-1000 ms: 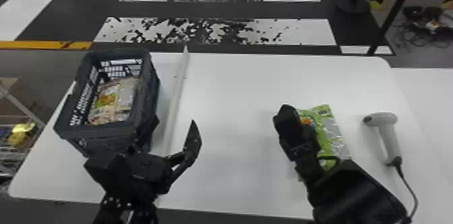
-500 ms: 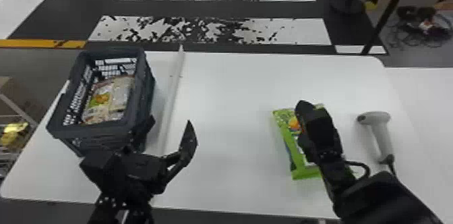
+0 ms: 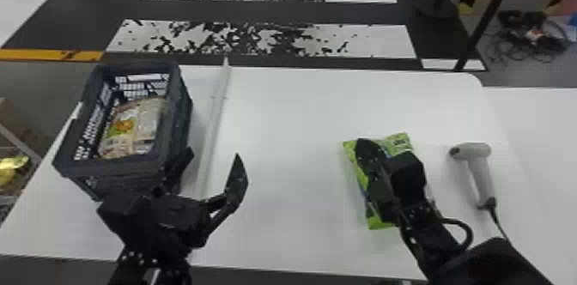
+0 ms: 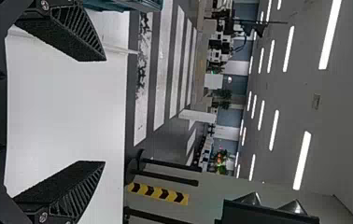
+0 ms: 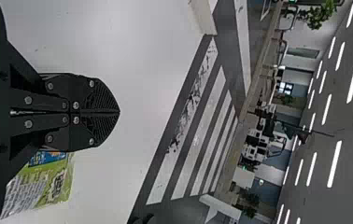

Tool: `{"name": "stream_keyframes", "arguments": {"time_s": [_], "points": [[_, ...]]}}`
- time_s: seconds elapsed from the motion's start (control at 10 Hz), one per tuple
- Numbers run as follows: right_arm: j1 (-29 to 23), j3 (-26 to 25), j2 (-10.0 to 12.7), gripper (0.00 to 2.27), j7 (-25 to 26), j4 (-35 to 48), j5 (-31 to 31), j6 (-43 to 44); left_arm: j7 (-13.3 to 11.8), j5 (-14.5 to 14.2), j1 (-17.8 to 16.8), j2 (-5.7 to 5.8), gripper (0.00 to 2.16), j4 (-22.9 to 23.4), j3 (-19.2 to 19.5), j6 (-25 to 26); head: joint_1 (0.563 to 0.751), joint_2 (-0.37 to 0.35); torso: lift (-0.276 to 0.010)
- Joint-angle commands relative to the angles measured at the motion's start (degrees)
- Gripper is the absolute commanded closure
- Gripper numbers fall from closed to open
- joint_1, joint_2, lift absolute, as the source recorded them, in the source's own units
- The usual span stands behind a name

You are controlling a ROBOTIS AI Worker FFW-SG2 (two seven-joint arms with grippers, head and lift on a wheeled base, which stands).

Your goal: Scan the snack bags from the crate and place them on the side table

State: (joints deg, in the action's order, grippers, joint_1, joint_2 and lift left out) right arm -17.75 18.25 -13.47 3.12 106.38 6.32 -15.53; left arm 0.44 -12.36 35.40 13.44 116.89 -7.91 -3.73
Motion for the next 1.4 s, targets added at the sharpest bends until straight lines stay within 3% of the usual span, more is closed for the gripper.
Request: {"name": "stream_keyframes", "arguments": {"time_s": [0.0, 0.4, 0.9, 1.1, 1.3], "points": [[0.9, 0.9, 0.0, 2.26, -2.0, -0.9, -1.1, -0.6, 0.0, 0.0, 0.0, 0.10, 0.09, 0.0, 0.0, 0.2, 0.695, 0.058, -0.081], [7.5, 3.8, 0.2, 2.26, -4.4, -9.6, -1.0, -5.7, 0.0, 0.0, 0.2, 0.27, 0.09, 0.2, 0.1, 0.0, 0.695, 0.091, -0.081], [10.5, 4.3, 0.7, 2.26, -3.1, -15.1, 0.3, -4.8, 0.0, 0.0, 0.3, 0.19, 0.09, 0.1, 0.2, -0.4, 0.695, 0.088, -0.081], [10.7, 4.3, 0.9, 2.26, -2.5, -15.4, 0.5, -4.1, 0.0, 0.0, 0.3, 0.10, 0.09, 0.0, 0.3, -0.5, 0.695, 0.079, -0.081], [6.8, 3.9, 0.6, 2.26, -2.7, -7.9, -0.3, -2.0, 0.0, 0.0, 0.3, 0.10, 0.09, 0.0, 0.3, -0.5, 0.695, 0.079, -0.081]]}}
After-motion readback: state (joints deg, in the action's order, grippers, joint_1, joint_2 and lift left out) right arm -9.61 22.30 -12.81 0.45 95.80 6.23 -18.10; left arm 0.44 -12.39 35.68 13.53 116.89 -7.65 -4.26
